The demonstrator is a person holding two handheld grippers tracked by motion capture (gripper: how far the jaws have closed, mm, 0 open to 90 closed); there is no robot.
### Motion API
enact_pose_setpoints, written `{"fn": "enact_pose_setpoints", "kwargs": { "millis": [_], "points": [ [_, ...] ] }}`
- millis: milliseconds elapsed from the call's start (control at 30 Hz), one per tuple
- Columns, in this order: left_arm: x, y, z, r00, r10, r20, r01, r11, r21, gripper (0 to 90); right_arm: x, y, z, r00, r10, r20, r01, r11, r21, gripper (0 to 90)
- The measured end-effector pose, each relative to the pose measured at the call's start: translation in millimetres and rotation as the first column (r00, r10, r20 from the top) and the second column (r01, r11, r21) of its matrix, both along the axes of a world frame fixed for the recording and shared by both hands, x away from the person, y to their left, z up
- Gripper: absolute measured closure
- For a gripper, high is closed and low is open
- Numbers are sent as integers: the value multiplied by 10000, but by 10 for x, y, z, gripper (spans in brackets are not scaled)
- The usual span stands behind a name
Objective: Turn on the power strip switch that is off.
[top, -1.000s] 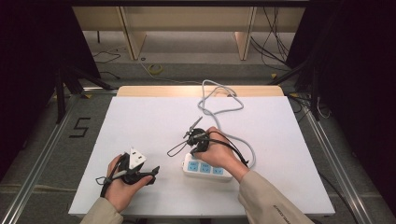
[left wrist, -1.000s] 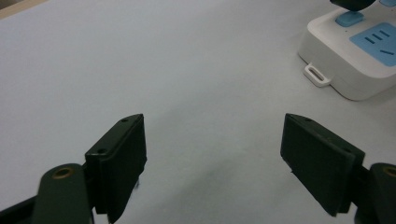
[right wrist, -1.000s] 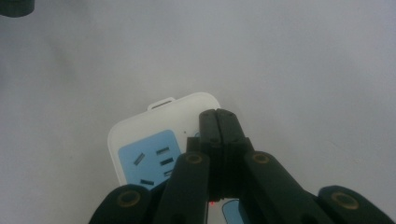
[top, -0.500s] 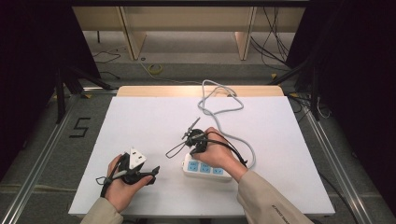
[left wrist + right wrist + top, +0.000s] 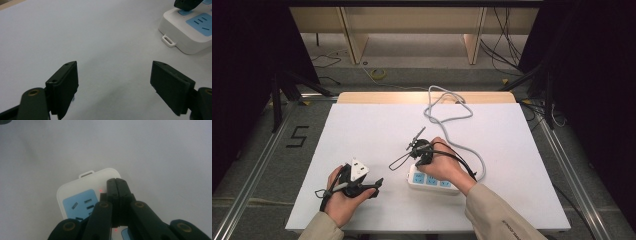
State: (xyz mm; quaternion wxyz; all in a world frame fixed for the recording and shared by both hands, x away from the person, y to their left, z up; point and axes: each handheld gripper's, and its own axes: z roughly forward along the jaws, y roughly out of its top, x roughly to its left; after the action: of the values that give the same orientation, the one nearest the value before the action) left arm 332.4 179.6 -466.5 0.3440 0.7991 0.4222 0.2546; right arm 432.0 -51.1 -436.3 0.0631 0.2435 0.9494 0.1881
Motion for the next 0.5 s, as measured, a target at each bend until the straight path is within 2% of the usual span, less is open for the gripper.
{"fn": "enact_pose_setpoints", "kwargs": {
  "millis": [200, 500],
  "points": [
    [-3, -3, 3, 10000, -8, 12, 8, 10000, 25, 226, 8, -7, -3, 9995, -219, -208, 221, 9997, 74, 900],
    [-2, -8, -1, 10000, -14, -2, 14, 10000, 15, 226, 6, -27, -20, 9994, -305, -189, 310, 9992, 269, 900]
  ]
}}
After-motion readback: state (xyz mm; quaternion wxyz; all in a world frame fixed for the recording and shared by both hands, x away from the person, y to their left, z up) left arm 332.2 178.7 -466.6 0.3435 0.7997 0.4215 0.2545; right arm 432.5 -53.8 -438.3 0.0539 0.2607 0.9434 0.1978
